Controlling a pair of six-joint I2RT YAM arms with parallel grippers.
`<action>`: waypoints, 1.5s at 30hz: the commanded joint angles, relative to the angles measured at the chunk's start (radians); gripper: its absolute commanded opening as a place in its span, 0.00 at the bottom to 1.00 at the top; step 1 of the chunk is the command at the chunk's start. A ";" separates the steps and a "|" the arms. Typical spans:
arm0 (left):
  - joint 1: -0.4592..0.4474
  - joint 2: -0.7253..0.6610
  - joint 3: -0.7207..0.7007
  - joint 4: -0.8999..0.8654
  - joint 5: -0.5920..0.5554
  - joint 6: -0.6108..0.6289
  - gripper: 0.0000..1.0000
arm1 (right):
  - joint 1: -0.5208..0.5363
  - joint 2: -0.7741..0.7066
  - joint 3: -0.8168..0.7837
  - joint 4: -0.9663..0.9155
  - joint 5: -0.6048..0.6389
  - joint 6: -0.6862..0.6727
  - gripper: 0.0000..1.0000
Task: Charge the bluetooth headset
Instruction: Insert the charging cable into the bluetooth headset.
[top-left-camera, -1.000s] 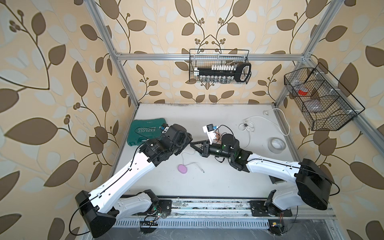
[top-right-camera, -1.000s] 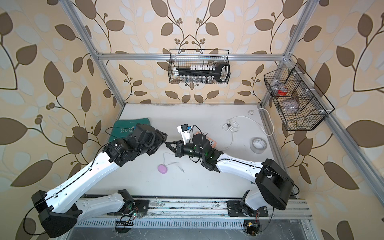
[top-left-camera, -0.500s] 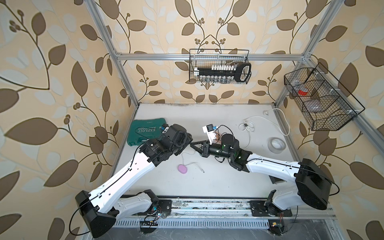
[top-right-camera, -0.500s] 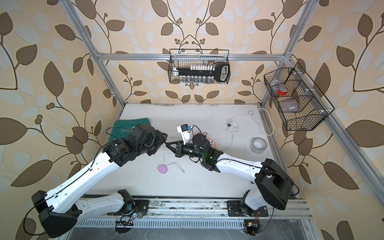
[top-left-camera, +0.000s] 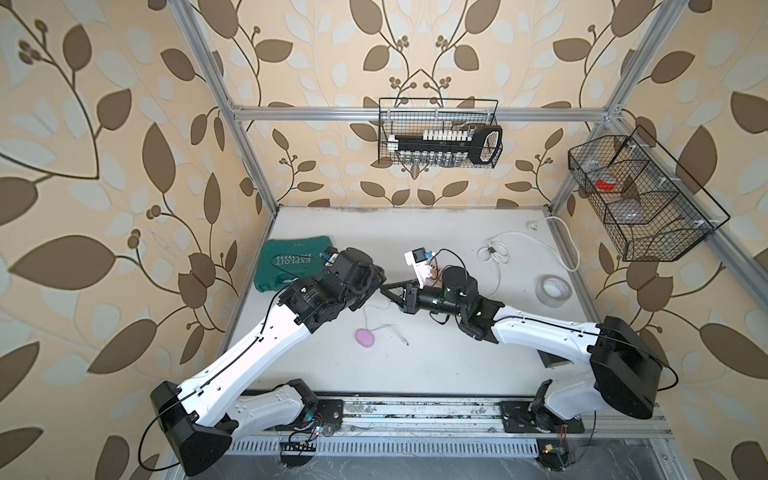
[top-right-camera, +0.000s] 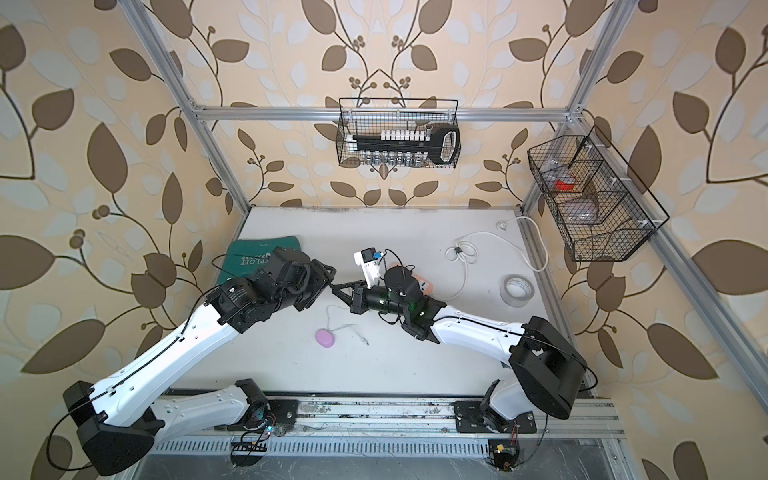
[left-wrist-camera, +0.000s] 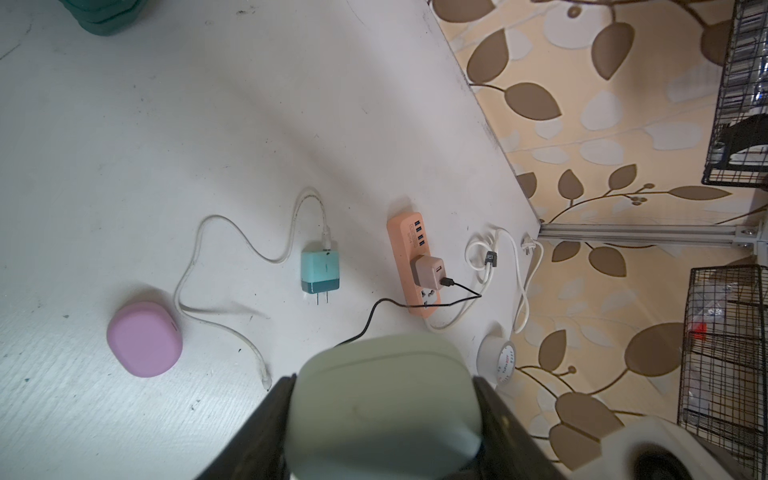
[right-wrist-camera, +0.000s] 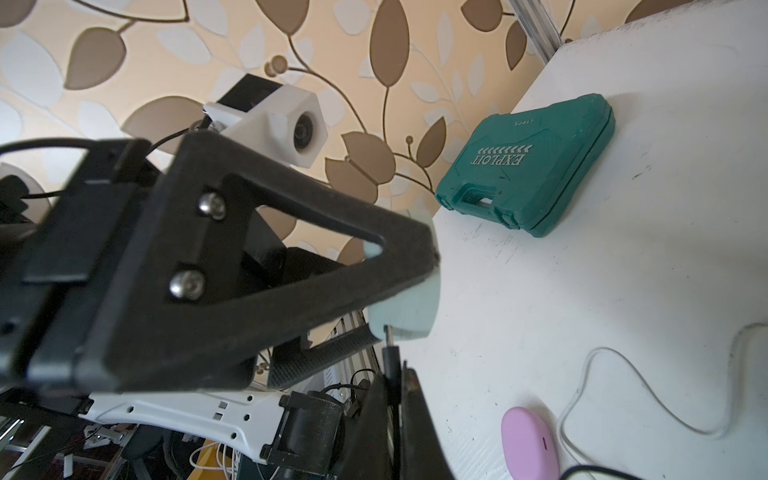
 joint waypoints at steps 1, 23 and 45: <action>-0.017 -0.004 0.003 0.048 0.082 0.026 0.34 | -0.007 0.013 0.066 -0.065 0.002 -0.009 0.08; -0.060 0.017 0.017 0.043 0.040 0.034 0.22 | 0.001 0.046 0.038 0.117 0.124 0.184 0.09; -0.061 0.001 0.011 0.039 0.042 0.043 0.18 | -0.021 0.089 0.118 -0.012 0.038 0.116 0.08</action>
